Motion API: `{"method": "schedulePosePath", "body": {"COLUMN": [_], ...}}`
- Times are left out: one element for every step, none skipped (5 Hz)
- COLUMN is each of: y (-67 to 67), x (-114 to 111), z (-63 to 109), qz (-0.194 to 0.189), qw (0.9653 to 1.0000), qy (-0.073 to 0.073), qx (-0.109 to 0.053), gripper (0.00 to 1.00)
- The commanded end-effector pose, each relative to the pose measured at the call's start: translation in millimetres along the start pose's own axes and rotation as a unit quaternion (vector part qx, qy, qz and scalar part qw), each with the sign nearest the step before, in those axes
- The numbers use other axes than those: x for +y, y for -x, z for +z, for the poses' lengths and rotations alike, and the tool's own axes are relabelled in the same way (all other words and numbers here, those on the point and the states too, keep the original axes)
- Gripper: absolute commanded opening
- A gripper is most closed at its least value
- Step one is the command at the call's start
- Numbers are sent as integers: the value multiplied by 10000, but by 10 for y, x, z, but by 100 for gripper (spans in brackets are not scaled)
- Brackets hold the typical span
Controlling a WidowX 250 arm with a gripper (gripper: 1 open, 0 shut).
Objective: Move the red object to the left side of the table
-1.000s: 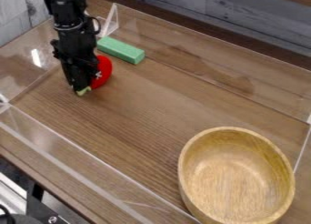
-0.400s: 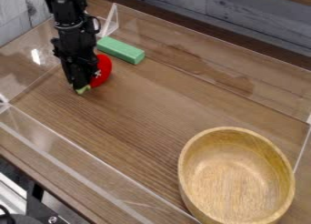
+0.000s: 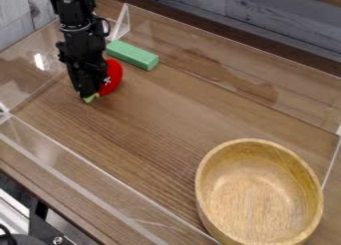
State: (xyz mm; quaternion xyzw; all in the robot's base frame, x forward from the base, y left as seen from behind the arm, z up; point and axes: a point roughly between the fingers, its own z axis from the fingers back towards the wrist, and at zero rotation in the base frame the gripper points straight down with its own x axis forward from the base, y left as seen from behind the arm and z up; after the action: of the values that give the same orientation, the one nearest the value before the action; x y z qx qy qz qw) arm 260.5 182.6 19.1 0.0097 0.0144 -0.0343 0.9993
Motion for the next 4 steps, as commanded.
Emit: {"method": "schedulePosePath", "body": {"y": [94,112,130,148], "x": [123,132,141,147], "z": [1,0,-1,3], "qz": [220,224,230,234], "qw": [9997,9997,9996,9996], "qy": [-66,-68,-70,-68], "qx": [54,91,128,163], "gripper": [0,0,0,0]}}
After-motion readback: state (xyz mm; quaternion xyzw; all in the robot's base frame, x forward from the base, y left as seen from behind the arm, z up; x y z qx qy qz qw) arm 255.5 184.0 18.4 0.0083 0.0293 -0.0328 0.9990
